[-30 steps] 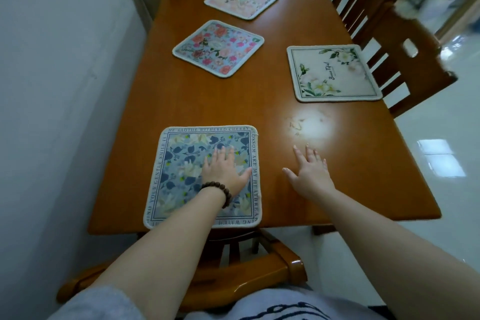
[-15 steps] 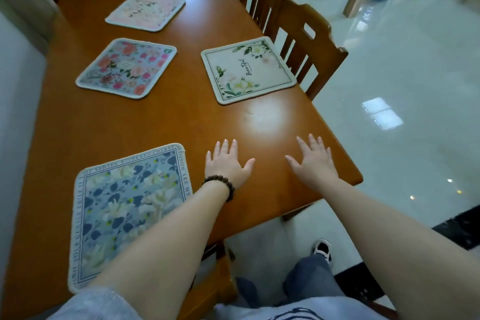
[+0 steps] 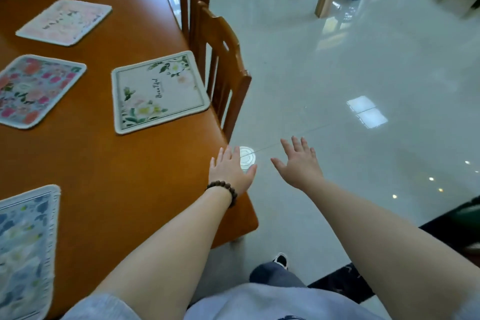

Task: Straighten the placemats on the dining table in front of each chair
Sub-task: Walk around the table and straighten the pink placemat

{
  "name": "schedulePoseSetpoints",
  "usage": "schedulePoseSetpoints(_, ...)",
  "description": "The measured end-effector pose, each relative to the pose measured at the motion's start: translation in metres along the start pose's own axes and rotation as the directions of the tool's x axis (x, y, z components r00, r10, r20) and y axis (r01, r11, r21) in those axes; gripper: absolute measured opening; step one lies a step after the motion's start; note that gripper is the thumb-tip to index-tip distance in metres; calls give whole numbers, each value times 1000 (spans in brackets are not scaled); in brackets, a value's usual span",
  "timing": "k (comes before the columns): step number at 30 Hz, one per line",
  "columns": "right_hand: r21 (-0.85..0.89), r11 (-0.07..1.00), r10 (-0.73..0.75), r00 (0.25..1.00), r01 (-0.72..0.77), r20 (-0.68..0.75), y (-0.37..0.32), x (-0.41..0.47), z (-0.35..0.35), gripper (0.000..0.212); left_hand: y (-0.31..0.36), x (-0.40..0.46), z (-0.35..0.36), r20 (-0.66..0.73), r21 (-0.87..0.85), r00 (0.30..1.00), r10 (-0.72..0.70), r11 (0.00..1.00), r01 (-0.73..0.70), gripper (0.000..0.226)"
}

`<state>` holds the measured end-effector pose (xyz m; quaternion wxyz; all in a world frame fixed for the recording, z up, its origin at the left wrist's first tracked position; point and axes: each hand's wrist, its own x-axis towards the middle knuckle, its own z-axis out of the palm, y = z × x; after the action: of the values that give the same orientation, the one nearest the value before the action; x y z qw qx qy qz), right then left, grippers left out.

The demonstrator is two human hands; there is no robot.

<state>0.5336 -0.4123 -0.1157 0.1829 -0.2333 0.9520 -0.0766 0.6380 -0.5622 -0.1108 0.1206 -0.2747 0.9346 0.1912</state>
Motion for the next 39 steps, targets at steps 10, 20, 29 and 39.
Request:
schedulePoseSetpoints(10, 6, 1000, -4, 998, 4, -64, 95, 79, -73, 68, 112, 84, -5, -71, 0, 996, 45, 999, -45, 75)
schedulePoseSetpoints(20, 31, 996, -84, 992, 87, -92, 112, 185, -113, 65, 139, 187, -30, -121, 57, 992, 22, 998, -15, 74)
schedulePoseSetpoints(29, -54, 972, -233, 972, 230, -39, 75, 380, -185, 62, 155, 355, -98, -255, -53, 961, -107, 994, 97, 75)
schedulePoseSetpoints(39, -67, 913, -405, 914, 401, -41, -4, 562, -269, 59, 121, 499, -211, -356, -39, 901, -248, 967, 251, 74)
